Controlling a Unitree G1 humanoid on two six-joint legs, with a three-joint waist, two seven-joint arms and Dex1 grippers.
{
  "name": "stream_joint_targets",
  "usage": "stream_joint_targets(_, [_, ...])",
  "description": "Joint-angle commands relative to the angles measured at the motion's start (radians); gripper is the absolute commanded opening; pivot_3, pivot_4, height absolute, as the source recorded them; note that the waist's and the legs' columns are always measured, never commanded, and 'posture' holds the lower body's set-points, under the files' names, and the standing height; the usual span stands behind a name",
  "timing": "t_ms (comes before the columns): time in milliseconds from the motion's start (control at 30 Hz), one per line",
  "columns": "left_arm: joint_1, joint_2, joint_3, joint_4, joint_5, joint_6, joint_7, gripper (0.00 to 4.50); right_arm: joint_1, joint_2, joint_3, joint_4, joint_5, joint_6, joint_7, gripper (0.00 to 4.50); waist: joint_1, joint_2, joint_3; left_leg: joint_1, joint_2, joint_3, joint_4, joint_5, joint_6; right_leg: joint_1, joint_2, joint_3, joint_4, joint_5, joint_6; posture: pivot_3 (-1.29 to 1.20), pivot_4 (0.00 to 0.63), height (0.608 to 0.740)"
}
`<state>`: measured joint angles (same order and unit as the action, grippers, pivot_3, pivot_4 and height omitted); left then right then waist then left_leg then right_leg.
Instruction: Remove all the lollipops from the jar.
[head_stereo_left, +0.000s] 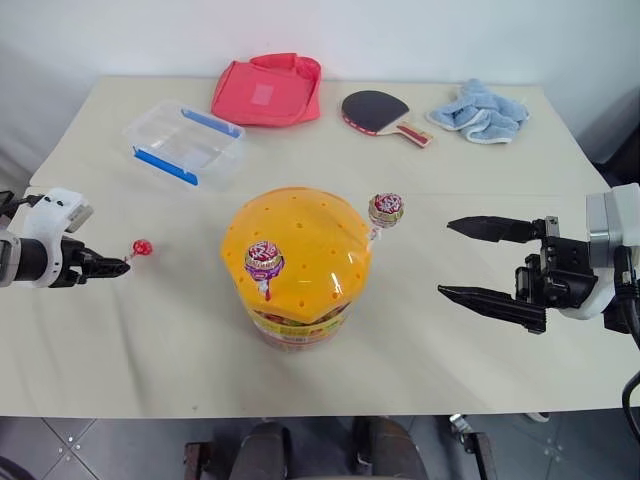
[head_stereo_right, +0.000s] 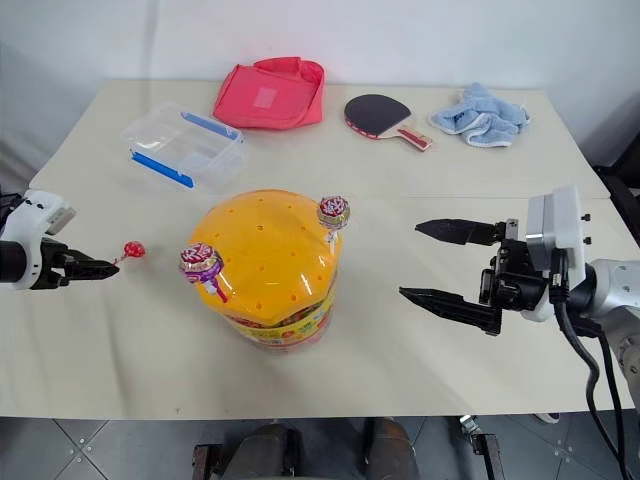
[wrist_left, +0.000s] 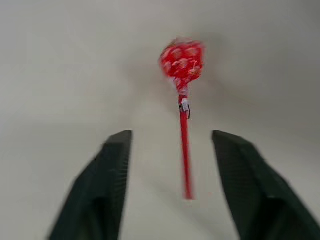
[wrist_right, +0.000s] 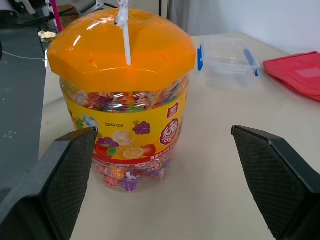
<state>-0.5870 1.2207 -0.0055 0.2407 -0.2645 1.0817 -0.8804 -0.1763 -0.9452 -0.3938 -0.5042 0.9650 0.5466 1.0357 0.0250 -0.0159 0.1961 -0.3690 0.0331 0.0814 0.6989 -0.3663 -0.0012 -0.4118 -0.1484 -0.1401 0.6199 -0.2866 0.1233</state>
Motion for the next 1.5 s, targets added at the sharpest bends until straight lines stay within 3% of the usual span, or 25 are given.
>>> stream_joint_targets(33, [-0.009,0.054,-0.003,-0.057,0.014,-0.007,-0.036,4.19,-0.013,0.008,-0.006,0.0,-0.008,-0.019,0.01,4.5,0.001,0.0,0.0,0.0,0.0,0.0,0.0,0.0,0.0,0.0,0.0,0.0,0.0,0.0,0.0,0.0,0.15,0.74])
stream_joint_targets(67, [-0.008,0.065,-0.006,-0.071,0.011,-0.007,-0.048,4.49,-0.014,0.009,-0.004,0.003,-0.014,-0.021,0.013,4.5,0.001,0.0,0.0,0.0,0.0,0.0,0.0,0.0,0.0,0.0,0.0,0.0,0.0,0.0,0.0,0.0,0.15,0.74])
stream_joint_targets(300, [-0.044,0.12,0.082,-0.208,-0.107,-0.026,-0.206,4.49,-0.024,-0.01,-0.029,0.038,-0.046,-0.032,0.046,4.5,0.001,0.0,0.0,0.0,0.0,0.003,0.0,0.0,0.0,-0.002,0.0,0.003,0.001,0.0,0.0,0.0,0.15,0.74])
stream_joint_targets(500, [-0.087,-0.062,0.299,-0.345,-0.362,-0.108,-0.305,4.49,-0.058,-0.051,-0.038,0.118,-0.084,-0.052,0.12,4.5,0.0,0.0,0.0,0.001,0.0,0.005,0.001,0.0,0.0,-0.002,0.0,0.005,0.002,0.0,0.0,0.0,0.15,0.74])
stream_joint_targets(667, [0.012,-0.184,0.38,-0.393,-0.434,-0.341,-0.441,4.49,-0.074,-0.088,-0.072,0.188,-0.103,-0.074,0.2,4.5,-0.007,0.0,0.0,0.002,0.001,0.007,0.001,0.0,0.0,-0.002,0.0,0.006,0.002,0.0,0.0,0.0,0.15,0.74])
stream_joint_targets(867, [0.003,-0.265,0.332,-0.444,-0.556,-0.421,-0.584,4.49,-0.062,-0.098,-0.121,0.114,-0.011,-0.032,0.276,4.5,0.002,0.0,0.0,0.001,0.001,0.007,0.002,0.0,0.0,-0.002,0.001,0.006,0.002,0.001,0.001,0.0,0.15,0.74])
stream_joint_targets(1067, [-0.036,-0.293,0.227,-0.497,-0.565,-0.439,-0.598,4.49,-0.054,-0.08,-0.133,0.02,0.066,0.005,0.24,4.5,0.001,0.0,0.0,0.002,0.0,0.007,0.003,0.0,0.0,-0.002,0.0,0.007,0.002,0.002,0.001,0.0,0.15,0.74])
stream_joint_targets(1267, [-0.117,-0.381,0.128,-0.531,-0.598,-0.439,-0.589,4.49,-0.038,-0.035,-0.114,-0.003,0.047,-0.015,0.173,4.5,0.006,0.0,0.0,0.002,0.0,0.006,0.005,0.0,0.001,0.0,0.0,0.007,0.002,0.002,0.002,0.0,0.15,0.74])
stream_joint_targets(1433, [-0.141,-0.38,0.089,-0.557,-0.601,-0.417,-0.579,4.49,-0.026,-0.035,-0.124,-0.01,0.048,-0.013,0.156,4.5,0.002,0.0,0.0,0.002,0.0,0.006,0.005,-0.001,0.002,0.0,0.0,0.007,0.001,0.003,0.002,0.0,0.15,0.74])
stream_joint_targets(1500, [-0.144,-0.403,0.1,-0.562,-0.625,-0.425,-0.571,4.11,-0.021,-0.034,-0.125,-0.01,0.043,-0.017,0.152,4.5,0.001,0.0,0.0,0.002,0.0,0.006,0.005,-0.001,0.002,0.0,0.0,0.007,0.001,0.003,0.002,0.0,0.15,0.74])
